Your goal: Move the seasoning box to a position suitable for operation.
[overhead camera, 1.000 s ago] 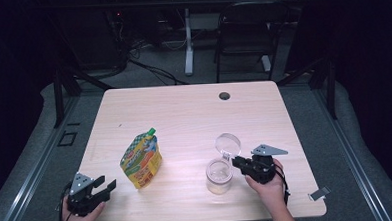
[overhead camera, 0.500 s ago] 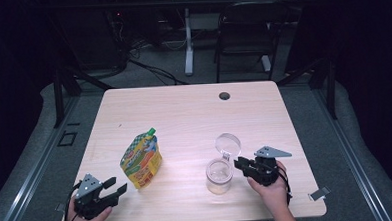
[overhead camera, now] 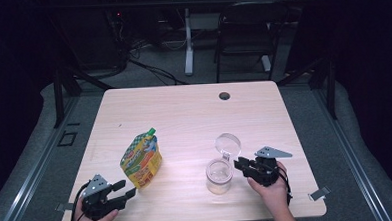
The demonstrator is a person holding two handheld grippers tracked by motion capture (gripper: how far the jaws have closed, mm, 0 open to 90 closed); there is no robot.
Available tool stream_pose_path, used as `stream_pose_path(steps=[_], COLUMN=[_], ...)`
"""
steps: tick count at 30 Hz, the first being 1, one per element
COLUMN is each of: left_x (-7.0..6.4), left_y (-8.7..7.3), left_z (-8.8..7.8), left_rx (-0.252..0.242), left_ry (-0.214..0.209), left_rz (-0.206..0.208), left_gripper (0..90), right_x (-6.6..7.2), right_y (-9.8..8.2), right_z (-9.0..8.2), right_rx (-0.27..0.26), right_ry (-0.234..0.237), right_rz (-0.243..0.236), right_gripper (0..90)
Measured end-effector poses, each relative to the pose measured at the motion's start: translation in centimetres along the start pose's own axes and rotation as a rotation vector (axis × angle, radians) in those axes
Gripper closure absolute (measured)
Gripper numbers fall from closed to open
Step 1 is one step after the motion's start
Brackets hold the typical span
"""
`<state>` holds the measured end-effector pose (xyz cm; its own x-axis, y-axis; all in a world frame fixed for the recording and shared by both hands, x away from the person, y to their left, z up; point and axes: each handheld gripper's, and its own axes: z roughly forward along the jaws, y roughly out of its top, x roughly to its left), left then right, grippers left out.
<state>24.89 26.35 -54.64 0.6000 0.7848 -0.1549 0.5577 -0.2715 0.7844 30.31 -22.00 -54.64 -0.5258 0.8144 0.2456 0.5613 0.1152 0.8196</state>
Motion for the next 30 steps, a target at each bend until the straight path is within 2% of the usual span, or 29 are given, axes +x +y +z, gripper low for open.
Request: stream_pose_path(steps=[8,14,22,29,30], left_x=[0.4,0.6,1.2,1.5,1.6], left_y=[0.4,0.8,1.3,1.6,1.7], left_z=[1.3,2.4,3.6,4.2,4.4], left_rx=[0.021,0.032,0.029,0.038,0.033], left_ry=[-0.013,-0.030,-0.027,-0.028,-0.030], left_rz=[-0.036,-0.034,-0.054,-0.053,-0.065], left_gripper=[45.6,44.0,43.1,43.2,43.2], right_x=[-0.1,-0.3,-0.5,-0.7,-0.7], right_y=[-0.3,-0.7,-1.3,-1.6,-1.7], right_z=[-0.5,-1.1,-1.9,-2.6,-2.7], right_rx=[0.005,-0.005,-0.013,-0.019,-0.019], right_ry=[-0.015,-0.031,-0.054,-0.070,-0.071], right_rz=[-0.005,0.005,0.012,0.023,0.025], right_gripper=[70.9,69.7,67.7,66.8,66.5])
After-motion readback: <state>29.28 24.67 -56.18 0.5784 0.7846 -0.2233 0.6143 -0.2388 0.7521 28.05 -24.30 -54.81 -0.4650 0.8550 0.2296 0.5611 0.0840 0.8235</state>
